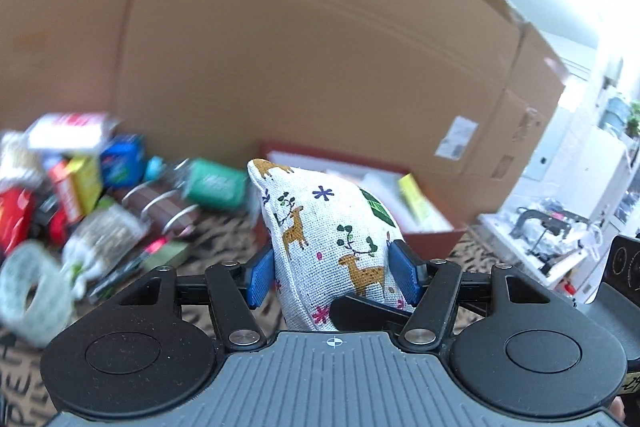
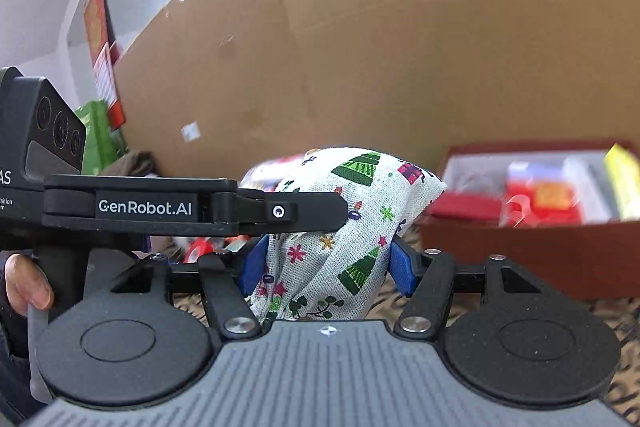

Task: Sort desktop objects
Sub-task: 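Carry the bag with both grippers into the brown box and release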

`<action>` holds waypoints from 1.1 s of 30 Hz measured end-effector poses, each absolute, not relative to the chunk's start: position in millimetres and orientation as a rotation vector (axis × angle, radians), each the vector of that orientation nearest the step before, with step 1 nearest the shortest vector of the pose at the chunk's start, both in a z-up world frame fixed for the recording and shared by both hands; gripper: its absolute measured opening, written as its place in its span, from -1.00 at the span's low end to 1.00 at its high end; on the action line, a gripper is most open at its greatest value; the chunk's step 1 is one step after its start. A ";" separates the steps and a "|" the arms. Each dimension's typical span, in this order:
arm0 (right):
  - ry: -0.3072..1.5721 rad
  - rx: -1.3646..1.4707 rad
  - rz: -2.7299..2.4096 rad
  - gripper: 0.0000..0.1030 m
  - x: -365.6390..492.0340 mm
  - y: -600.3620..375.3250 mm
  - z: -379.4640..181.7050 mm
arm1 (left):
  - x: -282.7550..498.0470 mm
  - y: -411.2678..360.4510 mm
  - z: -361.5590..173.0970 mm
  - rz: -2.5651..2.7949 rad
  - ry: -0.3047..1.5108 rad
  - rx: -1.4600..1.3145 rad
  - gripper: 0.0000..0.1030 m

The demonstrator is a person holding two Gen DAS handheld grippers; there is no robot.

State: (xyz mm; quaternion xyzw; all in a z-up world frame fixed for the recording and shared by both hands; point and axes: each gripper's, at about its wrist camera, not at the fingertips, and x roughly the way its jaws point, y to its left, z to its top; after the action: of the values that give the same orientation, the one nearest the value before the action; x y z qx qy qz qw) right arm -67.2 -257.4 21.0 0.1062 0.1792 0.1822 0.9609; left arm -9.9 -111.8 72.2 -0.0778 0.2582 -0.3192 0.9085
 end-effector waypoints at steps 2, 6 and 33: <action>0.344 0.208 0.354 0.31 -62.5 -268.7 28.1 | -3.3 -124.6 81.2 -0.675 0.519 -0.156 0.22; 0.308 0.187 0.324 0.31 -48.3 -286.5 43.0 | 15.3 -145.6 97.7 -0.705 0.496 -0.167 0.23; 0.251 0.194 0.310 0.31 91.0 -342.2 30.8 | 159.0 -209.3 84.3 -0.694 0.491 -0.177 0.26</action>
State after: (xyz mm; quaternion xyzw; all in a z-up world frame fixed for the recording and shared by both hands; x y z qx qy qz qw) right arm 91.0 -342.2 30.8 0.0961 0.1246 0.1538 0.9755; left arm 159.0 -209.3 84.3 -0.0860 0.2379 -0.3362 0.9072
